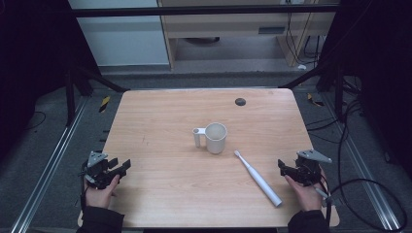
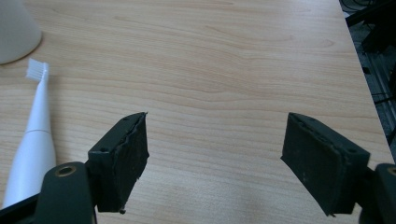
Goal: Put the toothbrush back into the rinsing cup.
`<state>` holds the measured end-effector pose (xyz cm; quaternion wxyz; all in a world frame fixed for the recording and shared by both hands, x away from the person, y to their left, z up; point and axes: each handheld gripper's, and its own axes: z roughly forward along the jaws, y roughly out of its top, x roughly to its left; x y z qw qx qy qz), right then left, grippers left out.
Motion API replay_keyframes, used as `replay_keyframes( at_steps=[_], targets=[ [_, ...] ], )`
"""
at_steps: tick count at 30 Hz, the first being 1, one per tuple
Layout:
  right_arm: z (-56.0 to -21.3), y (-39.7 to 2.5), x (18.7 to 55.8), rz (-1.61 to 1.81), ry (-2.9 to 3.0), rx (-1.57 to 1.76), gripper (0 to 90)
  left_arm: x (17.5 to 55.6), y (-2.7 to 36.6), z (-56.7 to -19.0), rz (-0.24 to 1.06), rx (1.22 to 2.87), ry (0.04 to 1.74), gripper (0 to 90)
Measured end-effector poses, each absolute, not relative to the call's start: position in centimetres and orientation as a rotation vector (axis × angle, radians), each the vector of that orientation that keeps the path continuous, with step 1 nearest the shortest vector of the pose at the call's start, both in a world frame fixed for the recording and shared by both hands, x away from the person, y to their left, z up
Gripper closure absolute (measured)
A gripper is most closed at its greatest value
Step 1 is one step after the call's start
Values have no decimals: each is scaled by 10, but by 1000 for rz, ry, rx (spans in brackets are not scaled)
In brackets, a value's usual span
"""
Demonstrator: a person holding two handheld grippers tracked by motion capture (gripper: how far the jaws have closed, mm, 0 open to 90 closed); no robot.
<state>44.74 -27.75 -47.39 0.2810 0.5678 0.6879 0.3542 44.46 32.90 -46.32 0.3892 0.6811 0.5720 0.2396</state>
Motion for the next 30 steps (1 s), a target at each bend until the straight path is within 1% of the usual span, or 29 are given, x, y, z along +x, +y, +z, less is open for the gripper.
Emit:
replay_keyframes(
  at_steps=[7,18,30],
  targets=[
    [-462,-271,445,970,1879,1491,276,442,321,-462,616,1783,1443,465],
    [-433,-257,443,960,1978,1440,340,446,313,-466,626,1835,1424,447],
    [-424,-238,448,927,2141,1433,372,448,309,-467,623,1872,1403,438]
  ],
)
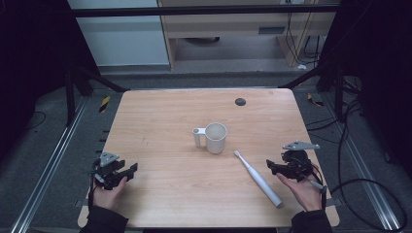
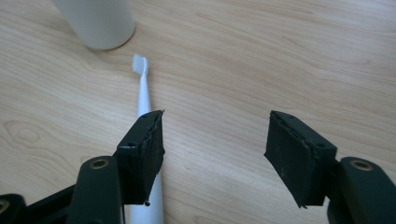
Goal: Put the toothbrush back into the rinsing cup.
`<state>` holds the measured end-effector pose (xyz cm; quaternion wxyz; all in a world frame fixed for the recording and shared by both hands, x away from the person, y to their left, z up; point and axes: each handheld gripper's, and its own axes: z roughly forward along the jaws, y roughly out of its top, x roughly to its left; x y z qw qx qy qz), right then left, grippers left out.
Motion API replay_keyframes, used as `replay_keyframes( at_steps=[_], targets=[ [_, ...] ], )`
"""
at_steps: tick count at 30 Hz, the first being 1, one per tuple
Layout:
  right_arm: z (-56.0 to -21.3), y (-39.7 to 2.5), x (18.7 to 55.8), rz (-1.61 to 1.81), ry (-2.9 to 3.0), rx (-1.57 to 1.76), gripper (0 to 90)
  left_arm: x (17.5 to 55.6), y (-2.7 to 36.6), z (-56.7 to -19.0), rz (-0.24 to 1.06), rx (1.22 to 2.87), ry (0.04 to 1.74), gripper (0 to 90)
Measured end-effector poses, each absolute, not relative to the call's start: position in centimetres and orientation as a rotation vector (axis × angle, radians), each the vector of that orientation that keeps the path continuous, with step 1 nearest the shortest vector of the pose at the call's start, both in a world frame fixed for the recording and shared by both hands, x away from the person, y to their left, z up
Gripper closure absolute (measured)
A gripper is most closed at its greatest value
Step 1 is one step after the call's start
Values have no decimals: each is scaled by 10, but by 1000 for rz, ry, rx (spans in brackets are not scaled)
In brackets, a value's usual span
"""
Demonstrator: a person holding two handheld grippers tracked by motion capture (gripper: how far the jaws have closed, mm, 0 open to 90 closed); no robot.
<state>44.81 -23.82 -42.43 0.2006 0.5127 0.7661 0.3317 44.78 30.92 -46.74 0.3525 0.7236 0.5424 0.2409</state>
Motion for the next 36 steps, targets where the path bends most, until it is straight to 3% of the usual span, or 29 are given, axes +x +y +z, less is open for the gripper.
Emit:
replay_keyframes(
  at_steps=[20,36],
  targets=[
    [-413,-201,463,887,2265,1362,411,448,308,-467,634,1896,1382,431],
    [-423,-181,471,795,2372,1346,427,448,307,-467,633,1912,1367,429]
  ],
)
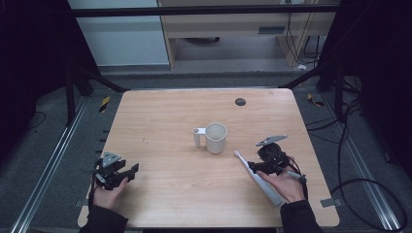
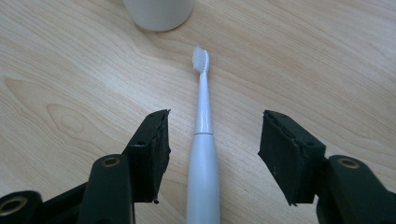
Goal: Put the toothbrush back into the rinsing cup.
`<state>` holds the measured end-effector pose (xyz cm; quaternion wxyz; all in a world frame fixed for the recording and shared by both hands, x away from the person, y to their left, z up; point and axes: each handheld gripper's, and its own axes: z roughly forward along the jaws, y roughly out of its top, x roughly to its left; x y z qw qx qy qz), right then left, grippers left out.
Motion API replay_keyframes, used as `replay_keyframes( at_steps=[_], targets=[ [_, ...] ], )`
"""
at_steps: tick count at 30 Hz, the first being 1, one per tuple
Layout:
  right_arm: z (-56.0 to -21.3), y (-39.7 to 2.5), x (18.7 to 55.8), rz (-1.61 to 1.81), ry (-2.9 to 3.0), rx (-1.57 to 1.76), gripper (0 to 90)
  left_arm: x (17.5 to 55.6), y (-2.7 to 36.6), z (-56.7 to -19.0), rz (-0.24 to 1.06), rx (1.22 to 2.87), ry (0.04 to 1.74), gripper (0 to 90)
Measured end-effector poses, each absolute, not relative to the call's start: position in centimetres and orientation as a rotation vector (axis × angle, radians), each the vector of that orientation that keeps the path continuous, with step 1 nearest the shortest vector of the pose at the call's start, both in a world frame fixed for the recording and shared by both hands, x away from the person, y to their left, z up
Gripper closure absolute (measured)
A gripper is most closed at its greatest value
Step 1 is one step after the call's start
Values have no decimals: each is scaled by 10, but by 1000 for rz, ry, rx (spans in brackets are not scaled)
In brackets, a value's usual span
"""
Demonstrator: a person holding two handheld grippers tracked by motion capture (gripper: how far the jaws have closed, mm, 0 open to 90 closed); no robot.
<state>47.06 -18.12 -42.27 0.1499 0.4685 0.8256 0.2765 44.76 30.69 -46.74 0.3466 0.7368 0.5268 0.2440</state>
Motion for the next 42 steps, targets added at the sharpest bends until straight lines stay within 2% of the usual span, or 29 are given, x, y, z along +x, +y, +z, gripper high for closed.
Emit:
replay_keyframes(
  at_steps=[30,42],
  targets=[
    [-458,-175,480,583,2524,1385,483,449,305,-468,626,1933,1361,426],
    [-464,-175,483,533,2559,1397,539,449,304,-468,631,1936,1360,430]
  ],
)
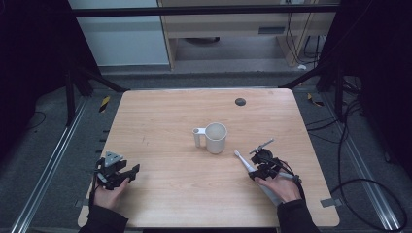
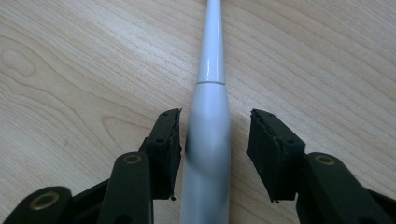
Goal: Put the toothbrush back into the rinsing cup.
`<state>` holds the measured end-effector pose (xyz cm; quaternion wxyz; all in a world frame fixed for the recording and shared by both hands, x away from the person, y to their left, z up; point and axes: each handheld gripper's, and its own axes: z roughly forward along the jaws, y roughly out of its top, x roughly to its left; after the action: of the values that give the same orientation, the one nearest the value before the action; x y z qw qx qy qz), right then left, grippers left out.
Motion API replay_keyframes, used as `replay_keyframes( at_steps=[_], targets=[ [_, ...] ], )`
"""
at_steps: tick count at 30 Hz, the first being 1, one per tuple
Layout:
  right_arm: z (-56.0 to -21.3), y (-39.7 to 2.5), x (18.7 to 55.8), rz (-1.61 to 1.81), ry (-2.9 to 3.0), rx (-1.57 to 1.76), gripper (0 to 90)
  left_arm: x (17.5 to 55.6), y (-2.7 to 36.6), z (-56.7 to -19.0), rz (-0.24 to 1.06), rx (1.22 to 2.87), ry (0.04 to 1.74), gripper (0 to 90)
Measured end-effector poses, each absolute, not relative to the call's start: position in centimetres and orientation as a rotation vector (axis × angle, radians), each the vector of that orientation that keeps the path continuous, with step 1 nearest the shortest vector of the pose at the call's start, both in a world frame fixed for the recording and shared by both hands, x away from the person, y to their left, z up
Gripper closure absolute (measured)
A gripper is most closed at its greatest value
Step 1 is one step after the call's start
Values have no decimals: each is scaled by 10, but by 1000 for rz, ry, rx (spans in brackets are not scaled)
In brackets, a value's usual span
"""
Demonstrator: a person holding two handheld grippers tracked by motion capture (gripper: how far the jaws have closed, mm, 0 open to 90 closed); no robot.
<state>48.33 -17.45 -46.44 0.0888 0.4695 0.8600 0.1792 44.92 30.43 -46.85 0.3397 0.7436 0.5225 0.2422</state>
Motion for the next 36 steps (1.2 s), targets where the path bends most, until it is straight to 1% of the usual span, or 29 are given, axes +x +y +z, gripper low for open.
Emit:
replay_keyframes(
  at_steps=[26,36],
  targets=[
    [-470,-170,489,472,2584,1444,663,450,304,-469,626,1951,1359,436],
    [-469,-171,489,450,2588,1470,673,450,304,-469,624,1951,1360,439]
  ],
)
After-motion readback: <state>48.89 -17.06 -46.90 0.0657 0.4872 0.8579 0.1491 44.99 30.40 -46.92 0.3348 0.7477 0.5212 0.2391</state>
